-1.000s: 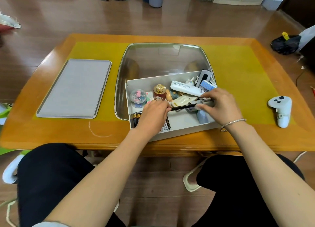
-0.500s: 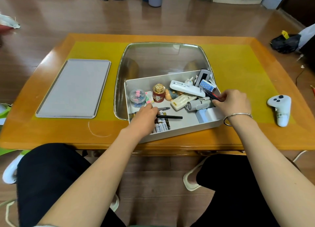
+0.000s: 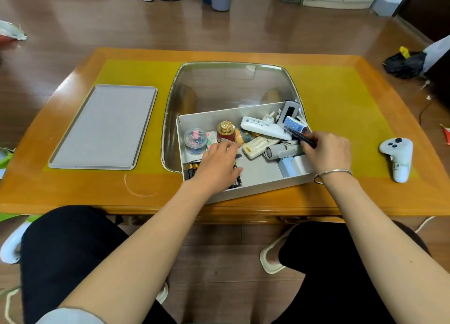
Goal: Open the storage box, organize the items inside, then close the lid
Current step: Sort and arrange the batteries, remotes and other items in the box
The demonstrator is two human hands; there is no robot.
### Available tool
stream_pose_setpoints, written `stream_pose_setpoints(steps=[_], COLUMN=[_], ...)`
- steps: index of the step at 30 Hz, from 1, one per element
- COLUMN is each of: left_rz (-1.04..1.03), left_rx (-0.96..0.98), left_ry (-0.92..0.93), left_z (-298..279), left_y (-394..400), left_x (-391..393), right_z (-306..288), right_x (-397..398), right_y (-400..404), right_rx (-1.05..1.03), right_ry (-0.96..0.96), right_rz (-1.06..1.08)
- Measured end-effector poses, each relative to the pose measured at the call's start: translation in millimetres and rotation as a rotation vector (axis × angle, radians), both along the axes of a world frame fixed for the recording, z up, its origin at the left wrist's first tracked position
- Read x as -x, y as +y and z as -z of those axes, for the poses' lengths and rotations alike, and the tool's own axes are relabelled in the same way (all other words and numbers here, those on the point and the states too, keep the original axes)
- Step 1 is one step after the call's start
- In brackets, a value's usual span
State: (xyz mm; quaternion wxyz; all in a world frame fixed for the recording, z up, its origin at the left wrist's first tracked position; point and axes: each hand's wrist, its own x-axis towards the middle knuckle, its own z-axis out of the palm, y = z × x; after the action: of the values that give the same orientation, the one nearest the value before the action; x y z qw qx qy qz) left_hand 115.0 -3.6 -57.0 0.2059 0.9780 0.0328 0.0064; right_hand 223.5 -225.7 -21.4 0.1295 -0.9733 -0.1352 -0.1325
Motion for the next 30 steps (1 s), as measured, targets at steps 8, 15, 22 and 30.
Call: stream_pose_setpoints(steps=[8, 15, 22, 30], left_rz=[0.110, 0.157, 0.117, 0.080], left_rx=[-0.097, -0.106, 0.106, 0.276], left_ry=[0.052, 0.151, -0.132, -0.422], left_z=[-0.5, -3.5, -18.3, -44.5], left_y=[-26.3, -31.8, -48.9, -39.5], left_x=[-35.3, -50.5, -50.9, -46.3], right_z=[-4.8, -21.2, -38.2, -50.2], right_x=[-0.2, 7.1, 16.2, 21.8], right_y=[-8.7, -11.3, -8.3, 25.5], right_rx=[-0.258, -0.408, -0.567, -0.657], right_ry=[-0.167, -0.278, -0.417, -0.336], right_rz=[-0.122, -0.192, -0.226, -0.446])
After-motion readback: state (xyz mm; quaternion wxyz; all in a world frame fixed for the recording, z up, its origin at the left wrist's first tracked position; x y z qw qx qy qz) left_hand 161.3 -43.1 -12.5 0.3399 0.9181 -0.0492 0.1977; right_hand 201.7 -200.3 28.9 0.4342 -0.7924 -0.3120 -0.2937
